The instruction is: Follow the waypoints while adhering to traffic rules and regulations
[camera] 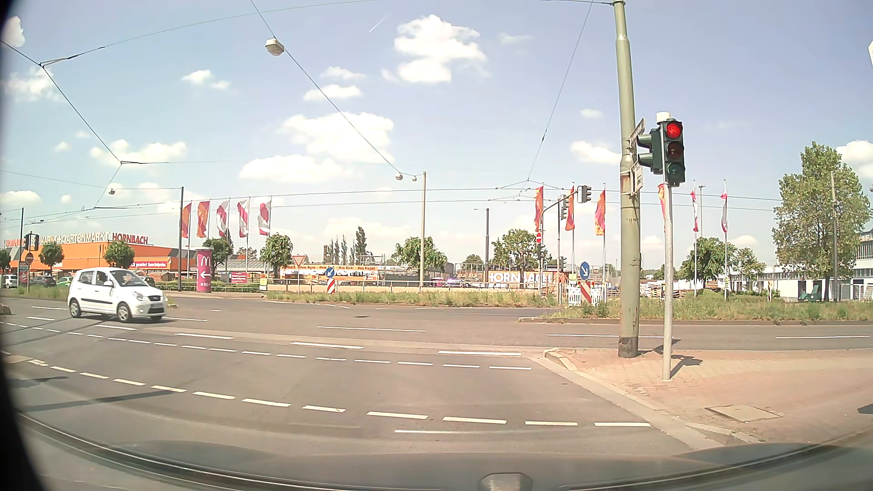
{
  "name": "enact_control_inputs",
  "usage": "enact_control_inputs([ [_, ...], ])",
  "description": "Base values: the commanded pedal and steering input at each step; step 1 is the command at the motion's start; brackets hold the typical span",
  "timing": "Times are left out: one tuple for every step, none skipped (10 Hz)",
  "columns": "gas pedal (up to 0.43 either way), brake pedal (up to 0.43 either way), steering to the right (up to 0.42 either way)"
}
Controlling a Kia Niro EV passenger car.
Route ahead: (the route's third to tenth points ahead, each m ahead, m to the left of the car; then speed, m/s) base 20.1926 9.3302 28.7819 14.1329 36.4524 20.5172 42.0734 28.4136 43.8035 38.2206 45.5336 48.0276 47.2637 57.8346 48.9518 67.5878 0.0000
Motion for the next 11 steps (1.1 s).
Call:
enact_control_inputs([
  [0.000, 0.348, -0.048],
  [0.000, 0.348, -0.048],
  [0.000, 0.348, -0.048],
  [0.000, 0.348, -0.048],
  [0.000, 0.348, -0.048],
  [0.000, 0.348, -0.049],
  [0.000, 0.348, -0.049],
  [0.000, 0.348, -0.049],
  [0.000, 0.348, -0.048],
  [0.000, 0.348, -0.049],
  [0.000, 0.348, -0.049],
])
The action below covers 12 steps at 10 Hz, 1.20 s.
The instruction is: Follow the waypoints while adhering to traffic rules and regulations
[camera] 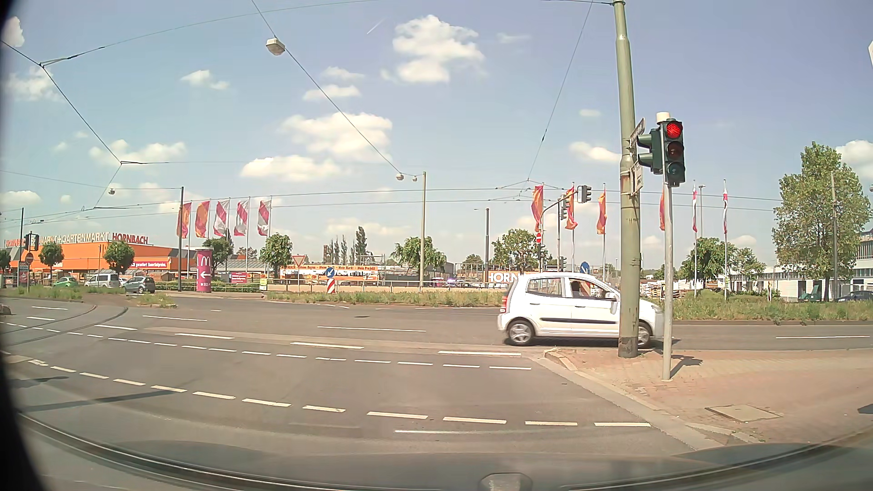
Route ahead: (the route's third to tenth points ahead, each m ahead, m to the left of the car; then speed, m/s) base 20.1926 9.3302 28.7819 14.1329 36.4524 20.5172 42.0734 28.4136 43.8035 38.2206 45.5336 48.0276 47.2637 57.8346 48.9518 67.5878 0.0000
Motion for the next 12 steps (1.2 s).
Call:
enact_control_inputs([
  [0.000, 0.348, -0.049],
  [0.000, 0.348, -0.048],
  [0.000, 0.348, -0.049],
  [0.000, 0.348, -0.049],
  [0.000, 0.348, -0.048],
  [0.000, 0.348, -0.048],
  [0.000, 0.348, -0.048],
  [0.000, 0.348, -0.048],
  [0.000, 0.348, -0.048],
  [0.000, 0.348, -0.048],
  [0.000, 0.348, -0.048],
  [0.000, 0.348, -0.048],
])
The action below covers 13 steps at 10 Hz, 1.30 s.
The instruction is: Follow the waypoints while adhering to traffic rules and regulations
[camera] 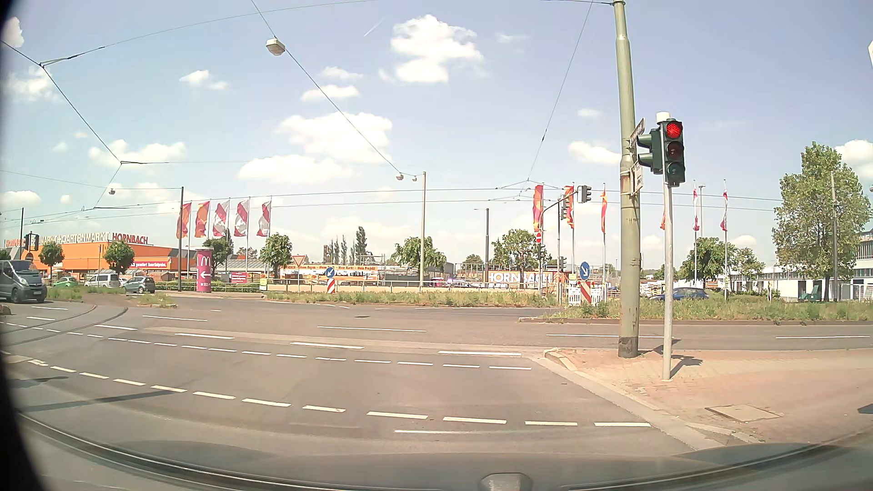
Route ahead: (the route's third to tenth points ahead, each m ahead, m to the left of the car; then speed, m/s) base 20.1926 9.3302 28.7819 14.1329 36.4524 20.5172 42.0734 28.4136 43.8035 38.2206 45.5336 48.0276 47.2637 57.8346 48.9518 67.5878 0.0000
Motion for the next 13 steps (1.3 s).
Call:
enact_control_inputs([
  [0.000, 0.354, -0.048],
  [0.000, 0.348, -0.049],
  [0.000, 0.348, -0.048],
  [0.000, 0.348, -0.049],
  [0.000, 0.348, -0.049],
  [0.000, 0.348, -0.048],
  [0.000, 0.348, -0.048],
  [0.000, 0.348, -0.049],
  [0.000, 0.348, -0.048],
  [0.000, 0.348, -0.048],
  [0.000, 0.348, -0.048],
  [0.000, 0.348, -0.048],
  [0.000, 0.348, -0.049],
])
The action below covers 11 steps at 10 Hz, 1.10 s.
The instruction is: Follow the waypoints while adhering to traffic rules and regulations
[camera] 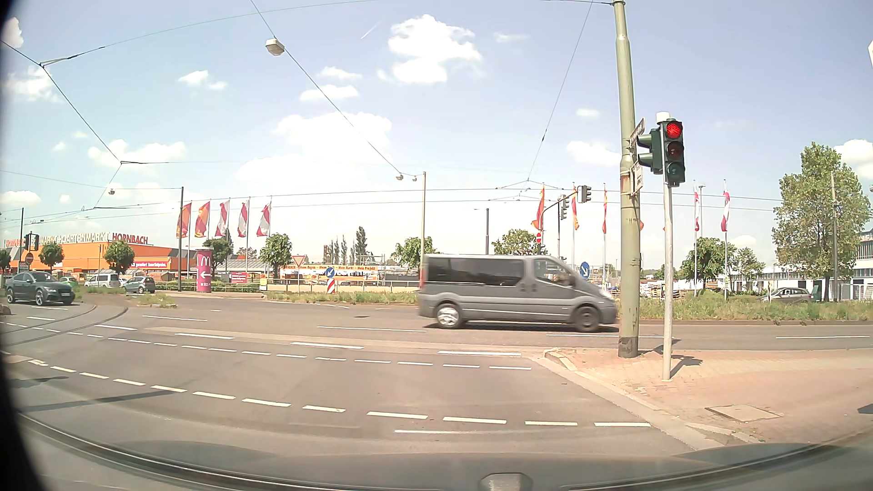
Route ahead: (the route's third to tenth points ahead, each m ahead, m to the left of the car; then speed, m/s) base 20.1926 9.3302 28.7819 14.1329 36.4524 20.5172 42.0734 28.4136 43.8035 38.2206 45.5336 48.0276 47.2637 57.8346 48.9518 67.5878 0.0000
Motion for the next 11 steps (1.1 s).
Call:
enact_control_inputs([
  [0.000, 0.348, -0.048],
  [0.000, 0.348, -0.049],
  [0.000, 0.348, -0.048],
  [0.000, 0.348, -0.049],
  [0.000, 0.348, -0.048],
  [0.000, 0.348, -0.048],
  [0.000, 0.348, -0.048],
  [0.000, 0.348, -0.048],
  [0.000, 0.348, -0.049],
  [0.000, 0.348, -0.049],
  [0.000, 0.348, -0.048],
])
